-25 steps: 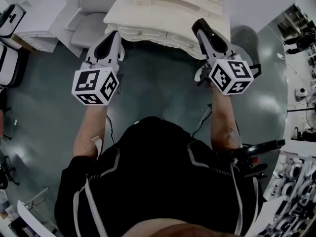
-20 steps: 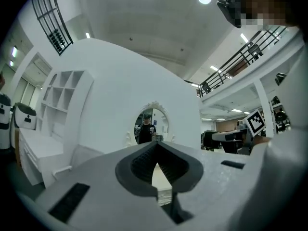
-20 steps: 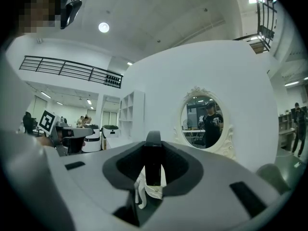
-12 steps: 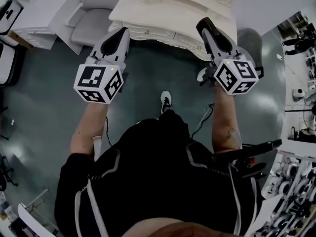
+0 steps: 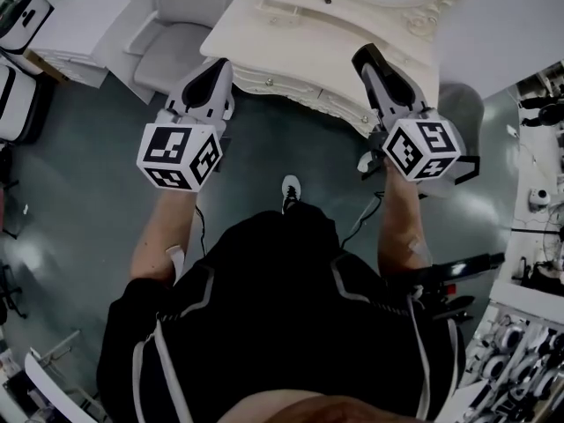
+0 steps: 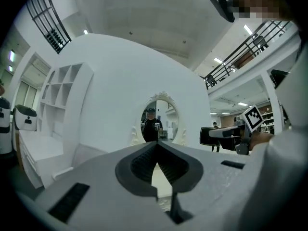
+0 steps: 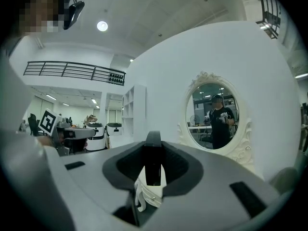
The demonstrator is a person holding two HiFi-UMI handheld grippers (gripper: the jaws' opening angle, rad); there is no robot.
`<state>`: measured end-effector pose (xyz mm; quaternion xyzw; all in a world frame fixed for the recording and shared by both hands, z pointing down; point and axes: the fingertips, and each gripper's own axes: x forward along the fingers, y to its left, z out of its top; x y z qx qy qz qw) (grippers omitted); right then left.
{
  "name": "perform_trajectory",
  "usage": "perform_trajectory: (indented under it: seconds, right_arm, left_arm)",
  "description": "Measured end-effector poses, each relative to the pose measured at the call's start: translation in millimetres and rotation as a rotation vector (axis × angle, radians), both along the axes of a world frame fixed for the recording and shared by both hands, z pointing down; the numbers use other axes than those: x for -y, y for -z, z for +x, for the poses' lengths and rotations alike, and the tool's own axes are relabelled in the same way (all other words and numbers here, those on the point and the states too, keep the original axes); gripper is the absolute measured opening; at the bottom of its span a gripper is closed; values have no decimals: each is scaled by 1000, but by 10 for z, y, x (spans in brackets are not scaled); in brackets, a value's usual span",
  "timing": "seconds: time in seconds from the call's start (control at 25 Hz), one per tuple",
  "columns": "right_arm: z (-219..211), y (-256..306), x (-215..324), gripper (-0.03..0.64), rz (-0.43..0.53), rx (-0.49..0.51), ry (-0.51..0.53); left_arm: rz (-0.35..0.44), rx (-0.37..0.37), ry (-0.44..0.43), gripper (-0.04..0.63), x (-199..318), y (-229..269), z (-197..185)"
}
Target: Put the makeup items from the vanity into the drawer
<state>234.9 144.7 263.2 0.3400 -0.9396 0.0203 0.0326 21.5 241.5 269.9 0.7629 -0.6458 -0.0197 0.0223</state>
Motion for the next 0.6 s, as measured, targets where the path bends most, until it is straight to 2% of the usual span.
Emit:
perform_trajectory:
  seconds: [0.16,0.36,0.6]
  right_arm:
    - [-70,-46,478,98,-13,-4,33]
    - [-134,-43,965,98,-14,2,70]
    - [-154,-77,1525,98,-18,-11,115]
  left_arm:
    - [-33,2,34,2,463,-87,-59]
    - [-66,67,55,2,974,-145,-28]
    - [-111,61,83,2,1555,-247,-19]
